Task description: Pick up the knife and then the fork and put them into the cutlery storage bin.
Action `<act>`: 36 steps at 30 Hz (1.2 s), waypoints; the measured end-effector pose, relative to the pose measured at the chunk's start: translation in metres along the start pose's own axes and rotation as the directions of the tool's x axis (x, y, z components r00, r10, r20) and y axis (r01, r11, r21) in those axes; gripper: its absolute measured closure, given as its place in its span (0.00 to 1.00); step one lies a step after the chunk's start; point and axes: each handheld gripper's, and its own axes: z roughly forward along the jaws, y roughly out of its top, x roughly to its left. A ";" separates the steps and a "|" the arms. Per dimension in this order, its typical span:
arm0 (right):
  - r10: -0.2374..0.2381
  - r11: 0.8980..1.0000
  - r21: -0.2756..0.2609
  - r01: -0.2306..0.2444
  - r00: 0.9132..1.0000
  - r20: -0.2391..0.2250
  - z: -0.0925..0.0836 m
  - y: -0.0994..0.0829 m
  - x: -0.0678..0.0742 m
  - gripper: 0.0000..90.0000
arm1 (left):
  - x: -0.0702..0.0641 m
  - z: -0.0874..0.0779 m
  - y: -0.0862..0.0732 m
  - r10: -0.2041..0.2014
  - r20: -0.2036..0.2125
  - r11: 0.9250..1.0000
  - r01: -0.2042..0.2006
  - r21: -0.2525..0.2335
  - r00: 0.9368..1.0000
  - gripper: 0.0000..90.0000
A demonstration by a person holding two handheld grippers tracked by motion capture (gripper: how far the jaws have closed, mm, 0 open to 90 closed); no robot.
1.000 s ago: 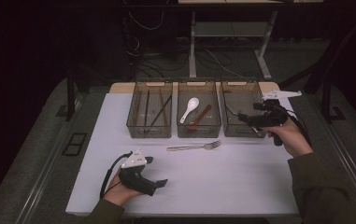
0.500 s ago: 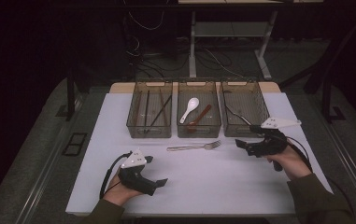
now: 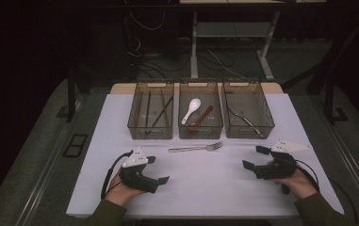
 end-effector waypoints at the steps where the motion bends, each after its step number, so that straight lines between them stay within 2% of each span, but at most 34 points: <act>1: 0.000 1.000 0.002 0.000 1.000 -0.005 0.000 -0.003 0.002 0.17 | 0.000 0.000 0.001 -0.002 0.000 1.000 0.002 -0.003 1.000 0.15; 5: -0.016 1.000 0.020 0.016 1.000 -0.017 -0.002 -0.011 0.009 0.17 | 0.001 0.004 0.007 -0.010 -0.011 1.000 0.010 -0.007 1.000 0.20; 8: -0.020 0.999 0.025 0.020 1.000 -0.023 -0.004 -0.014 0.012 0.17 | 0.004 0.008 0.014 0.003 -0.019 1.000 -0.003 -0.013 1.000 0.29; 11: -0.023 0.999 0.031 0.024 0.999 -0.024 -0.003 -0.015 0.013 0.17 | 0.008 0.015 0.022 0.011 -0.029 1.000 -0.012 -0.011 1.000 0.41; 15: -0.025 0.999 0.036 0.027 0.999 -0.029 -0.001 -0.015 0.013 0.17 | 0.014 0.029 0.033 0.022 -0.019 1.000 -0.022 0.012 1.000 0.63; 20: -0.029 0.999 0.037 0.030 0.999 -0.032 -0.001 -0.015 0.013 0.17 | 0.022 0.055 0.050 0.026 0.002 0.999 -0.026 0.046 1.000 0.85; 23: -0.033 0.999 0.038 0.034 0.999 -0.031 -0.001 -0.016 0.013 0.17 | 0.023 0.073 0.059 0.054 0.005 0.996 -0.054 0.069 0.999 0.96; 27: -0.035 0.999 0.038 0.036 0.999 -0.033 -0.001 -0.016 0.013 0.17 | 0.023 0.097 0.071 0.094 -0.002 0.991 -0.093 0.098 0.996 0.98; 30: -0.039 0.998 0.042 0.040 0.999 -0.034 -0.001 -0.016 0.013 0.17 | 0.024 0.112 0.076 0.106 -0.004 0.988 -0.105 0.113 0.994 0.98; 31: -0.042 0.998 0.043 0.043 0.999 -0.033 -0.001 -0.016 0.013 0.17 | 0.024 0.112 0.076 0.106 -0.004 0.988 -0.105 0.113 0.994 0.98; 33: -0.045 0.998 0.042 0.046 0.998 -0.035 -0.001 -0.016 0.013 0.17 | 0.027 0.123 0.078 0.101 0.011 0.988 -0.101 0.117 0.995 0.97; 36: -0.044 0.998 0.041 0.045 0.998 -0.036 -0.001 -0.016 0.013 0.17 | 0.030 0.128 0.077 0.095 0.022 0.990 -0.097 0.104 0.995 0.89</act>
